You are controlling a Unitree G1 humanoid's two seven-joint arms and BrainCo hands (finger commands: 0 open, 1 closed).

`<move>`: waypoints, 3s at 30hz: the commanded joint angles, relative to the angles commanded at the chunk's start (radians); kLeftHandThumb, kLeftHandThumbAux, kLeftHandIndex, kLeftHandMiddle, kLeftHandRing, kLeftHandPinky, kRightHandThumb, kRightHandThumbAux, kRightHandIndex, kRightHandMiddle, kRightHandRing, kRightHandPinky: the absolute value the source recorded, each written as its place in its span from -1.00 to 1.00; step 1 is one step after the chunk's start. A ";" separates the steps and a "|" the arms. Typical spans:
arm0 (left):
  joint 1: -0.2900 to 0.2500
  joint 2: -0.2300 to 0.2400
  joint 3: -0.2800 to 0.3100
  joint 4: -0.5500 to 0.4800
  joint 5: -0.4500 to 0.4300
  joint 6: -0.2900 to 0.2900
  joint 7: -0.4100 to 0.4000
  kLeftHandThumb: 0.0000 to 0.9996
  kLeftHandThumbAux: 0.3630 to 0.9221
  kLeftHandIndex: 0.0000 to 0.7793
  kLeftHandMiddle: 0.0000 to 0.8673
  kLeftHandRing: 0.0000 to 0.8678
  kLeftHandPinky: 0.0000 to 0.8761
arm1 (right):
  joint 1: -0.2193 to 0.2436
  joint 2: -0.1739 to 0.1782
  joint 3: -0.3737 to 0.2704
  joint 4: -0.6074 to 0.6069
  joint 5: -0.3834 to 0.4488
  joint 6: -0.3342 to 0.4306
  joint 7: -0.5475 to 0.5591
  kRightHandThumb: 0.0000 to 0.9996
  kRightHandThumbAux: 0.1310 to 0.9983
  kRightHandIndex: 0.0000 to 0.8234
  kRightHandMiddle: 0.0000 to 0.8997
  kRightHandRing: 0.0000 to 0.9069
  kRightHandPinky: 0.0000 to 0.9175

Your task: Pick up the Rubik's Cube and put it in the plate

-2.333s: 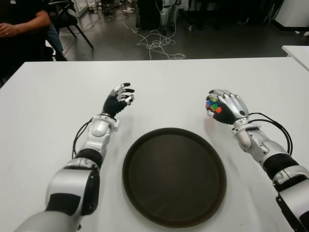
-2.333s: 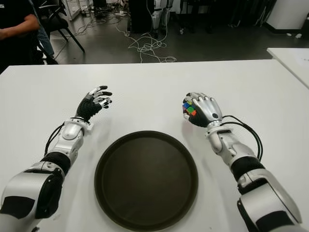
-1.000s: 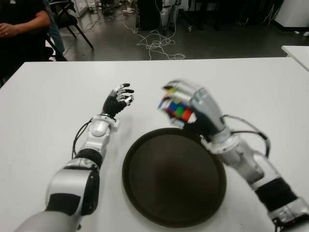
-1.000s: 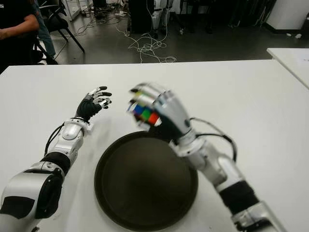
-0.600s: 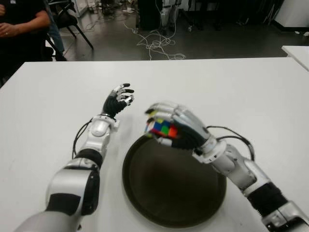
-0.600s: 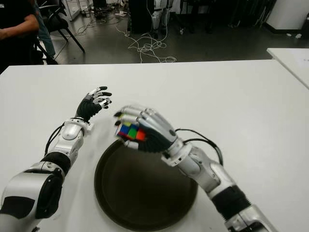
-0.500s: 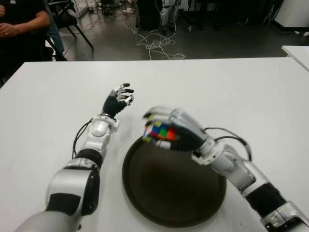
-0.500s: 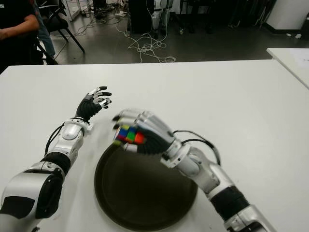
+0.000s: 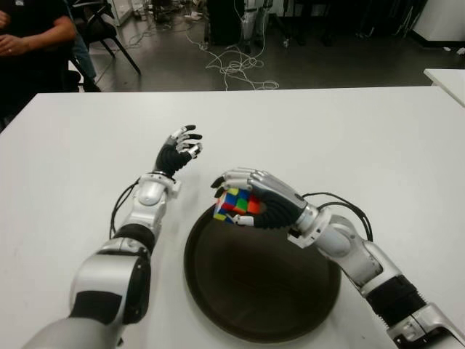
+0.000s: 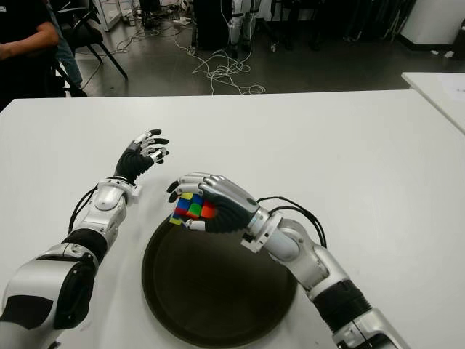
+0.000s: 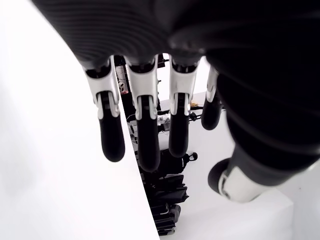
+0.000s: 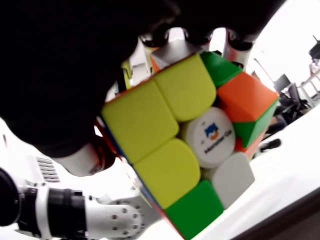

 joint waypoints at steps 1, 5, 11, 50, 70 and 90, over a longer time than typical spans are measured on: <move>0.000 0.000 -0.001 0.000 0.001 -0.001 0.001 -0.43 0.18 -0.53 -0.35 -0.25 -0.16 | 0.002 -0.001 -0.001 -0.004 -0.006 0.009 0.001 0.87 0.25 -0.14 0.10 0.21 0.26; 0.000 0.002 -0.005 0.000 0.006 -0.003 0.004 -0.43 0.20 -0.53 -0.35 -0.25 -0.17 | 0.006 -0.005 -0.004 -0.023 -0.047 0.047 0.001 0.87 0.25 -0.13 0.08 0.14 0.10; 0.001 0.003 -0.011 0.000 0.012 -0.010 0.006 -0.42 0.24 -0.54 -0.35 -0.25 -0.18 | -0.005 -0.026 -0.002 -0.040 -0.114 0.069 0.008 0.87 0.25 -0.06 0.02 0.04 -0.22; 0.003 0.006 -0.005 -0.002 -0.002 -0.024 -0.023 -0.37 0.41 -0.56 -0.37 -0.29 -0.20 | -0.039 -0.085 0.037 -0.074 -0.189 0.176 0.197 -1.00 -0.17 -1.00 -1.00 -1.00 -1.00; 0.004 0.007 0.000 -0.001 -0.009 -0.033 -0.036 -0.34 0.40 -0.57 -0.39 -0.29 -0.21 | -0.059 -0.080 0.018 -0.022 -0.165 0.160 0.189 -1.00 -0.21 -1.00 -1.00 -1.00 -1.00; -0.004 0.014 0.001 0.005 -0.007 0.003 -0.020 -0.40 0.21 -0.54 -0.37 -0.26 -0.14 | -0.010 -0.328 -0.403 -0.314 0.194 0.230 0.289 -1.00 -0.45 -1.00 -1.00 -1.00 -1.00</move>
